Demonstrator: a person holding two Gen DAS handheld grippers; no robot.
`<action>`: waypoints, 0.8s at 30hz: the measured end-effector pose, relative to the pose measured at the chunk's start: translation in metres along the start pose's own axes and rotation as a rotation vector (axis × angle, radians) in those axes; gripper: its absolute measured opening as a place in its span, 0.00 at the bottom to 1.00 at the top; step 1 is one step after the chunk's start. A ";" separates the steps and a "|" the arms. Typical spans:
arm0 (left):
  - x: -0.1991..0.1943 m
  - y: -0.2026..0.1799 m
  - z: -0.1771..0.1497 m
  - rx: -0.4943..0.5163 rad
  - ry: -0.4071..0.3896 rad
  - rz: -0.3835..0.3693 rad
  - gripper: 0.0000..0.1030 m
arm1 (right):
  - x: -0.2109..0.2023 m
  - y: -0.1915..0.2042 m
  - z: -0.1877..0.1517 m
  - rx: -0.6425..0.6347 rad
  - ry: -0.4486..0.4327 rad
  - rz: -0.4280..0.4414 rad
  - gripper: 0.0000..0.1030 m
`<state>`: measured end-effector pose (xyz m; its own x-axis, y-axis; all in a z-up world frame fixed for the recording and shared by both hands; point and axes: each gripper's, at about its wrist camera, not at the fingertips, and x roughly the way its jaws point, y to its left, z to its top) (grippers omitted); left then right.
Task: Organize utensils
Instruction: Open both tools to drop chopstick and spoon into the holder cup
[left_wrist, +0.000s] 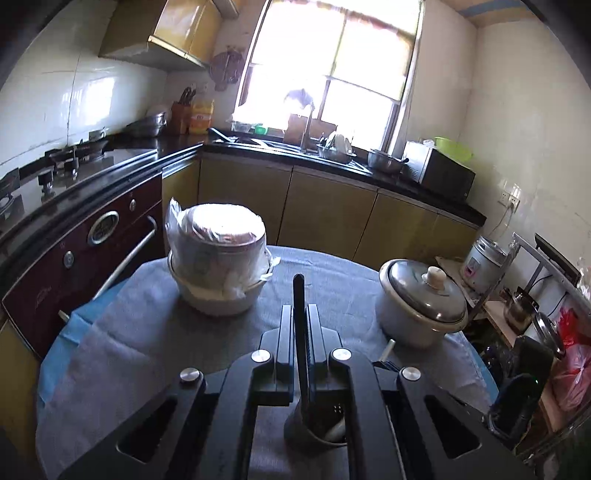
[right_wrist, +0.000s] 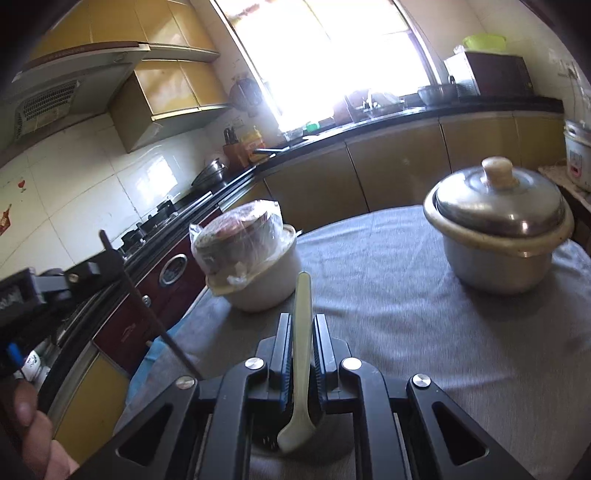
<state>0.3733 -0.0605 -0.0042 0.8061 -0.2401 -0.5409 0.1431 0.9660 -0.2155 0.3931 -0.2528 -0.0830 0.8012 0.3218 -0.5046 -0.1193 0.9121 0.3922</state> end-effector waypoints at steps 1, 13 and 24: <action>0.000 0.000 -0.001 -0.001 0.007 -0.001 0.06 | -0.002 -0.001 -0.002 0.003 0.005 0.002 0.12; 0.004 -0.001 -0.002 0.012 0.033 0.034 0.06 | -0.006 -0.006 -0.006 0.013 0.027 -0.014 0.13; -0.039 0.020 -0.003 -0.026 0.017 0.077 0.69 | -0.056 -0.008 -0.002 0.068 0.003 -0.002 0.34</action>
<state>0.3428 -0.0320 0.0100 0.8044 -0.1667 -0.5702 0.0656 0.9789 -0.1937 0.3475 -0.2775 -0.0594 0.7993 0.3213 -0.5078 -0.0779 0.8933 0.4426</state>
